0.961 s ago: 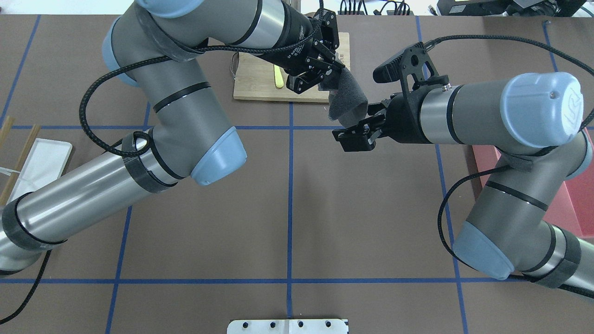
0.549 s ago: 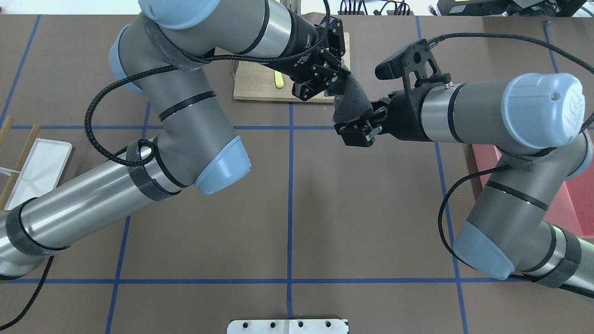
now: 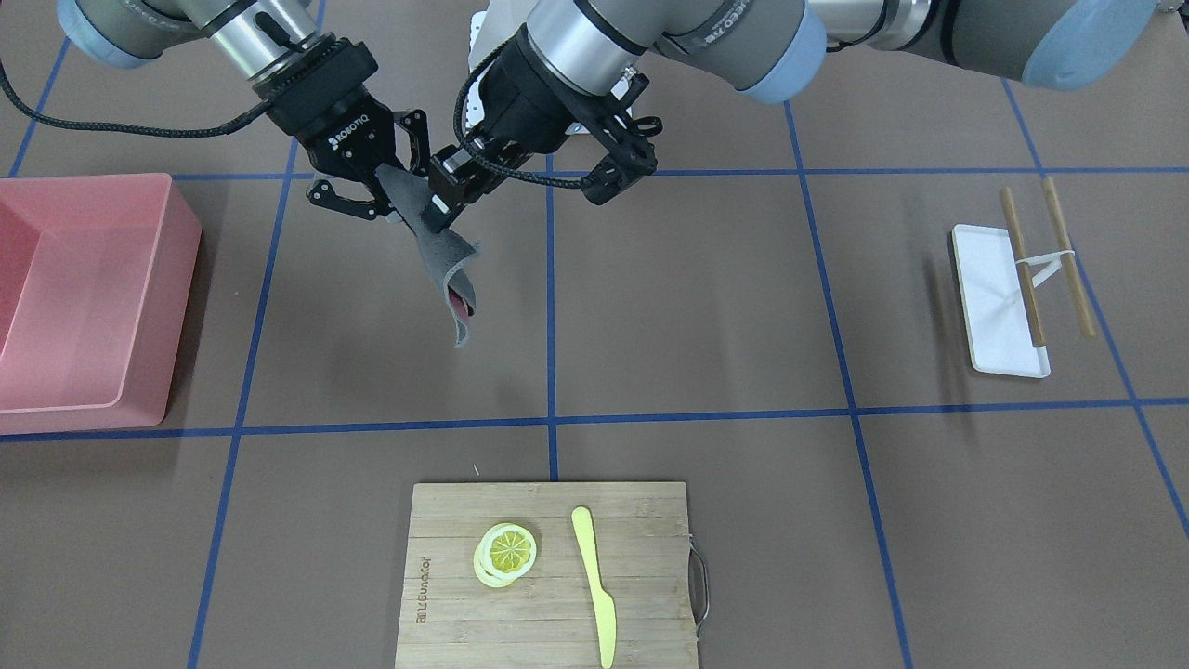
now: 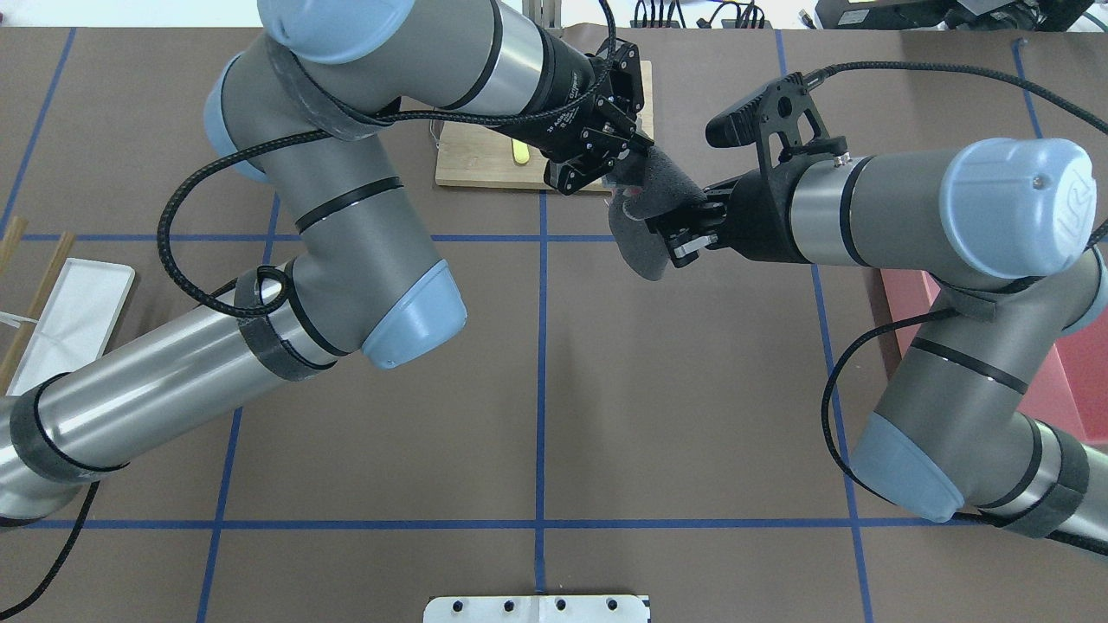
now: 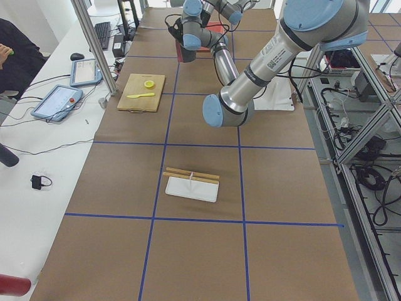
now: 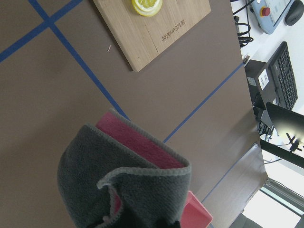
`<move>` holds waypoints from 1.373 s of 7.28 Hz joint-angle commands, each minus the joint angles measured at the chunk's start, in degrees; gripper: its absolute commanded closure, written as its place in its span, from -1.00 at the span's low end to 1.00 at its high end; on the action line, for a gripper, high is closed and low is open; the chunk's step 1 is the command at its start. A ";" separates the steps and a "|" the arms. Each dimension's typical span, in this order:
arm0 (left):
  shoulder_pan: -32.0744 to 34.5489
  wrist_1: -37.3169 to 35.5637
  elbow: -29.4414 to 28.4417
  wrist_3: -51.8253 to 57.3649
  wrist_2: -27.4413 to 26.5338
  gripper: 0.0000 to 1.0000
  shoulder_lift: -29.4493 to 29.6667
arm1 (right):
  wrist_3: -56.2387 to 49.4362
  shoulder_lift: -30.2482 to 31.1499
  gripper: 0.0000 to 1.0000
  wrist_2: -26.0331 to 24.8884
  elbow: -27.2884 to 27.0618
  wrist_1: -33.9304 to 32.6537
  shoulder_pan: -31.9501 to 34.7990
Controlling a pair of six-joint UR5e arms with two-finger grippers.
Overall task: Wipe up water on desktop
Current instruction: 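Close the right gripper on the cloth while the left gripper opens and releases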
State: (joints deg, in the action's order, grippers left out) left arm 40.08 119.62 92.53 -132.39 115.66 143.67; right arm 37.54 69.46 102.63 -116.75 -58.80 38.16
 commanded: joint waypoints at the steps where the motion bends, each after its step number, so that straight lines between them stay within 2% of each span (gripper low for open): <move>1: 0.00 0.26 0.01 0.64 0.09 1.00 -0.49 | 0.08 0.06 1.00 0.20 -0.14 0.00 0.07; 2: 0.08 0.52 0.01 1.95 0.18 0.70 -0.49 | -0.01 0.24 1.00 0.29 -0.14 0.00 0.07; 3: 0.00 0.53 0.10 6.66 0.09 -0.69 -1.28 | -0.01 0.24 1.00 0.29 -0.14 0.00 0.07; 4: 0.08 0.27 0.80 11.92 -0.17 -0.97 -2.50 | -0.01 0.24 1.00 0.21 -0.05 -0.09 0.07; 6: 1.74 0.00 5.61 13.21 0.17 -0.97 -7.24 | -0.18 0.24 1.00 0.55 -0.05 -2.36 1.64; 7: 5.15 0.35 6.77 13.30 0.78 -0.97 -9.70 | -0.53 -0.20 1.00 3.08 -1.18 -9.25 4.09; 8: 8.57 0.26 6.78 13.91 4.45 -0.97 -11.20 | -0.88 -0.37 1.00 5.54 -2.33 -16.88 7.42; 9: 12.44 0.00 6.78 17.83 9.35 -0.97 -13.13 | -1.93 0.06 1.00 5.65 -2.69 -22.62 9.46; 10: 15.78 -0.17 6.78 18.21 11.84 -0.97 -15.15 | -8.29 2.06 1.00 4.35 -2.51 -27.55 9.74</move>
State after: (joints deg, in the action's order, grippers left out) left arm 51.52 119.66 99.23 -115.83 123.58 130.98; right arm 34.53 69.88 107.55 -119.11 -79.50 46.52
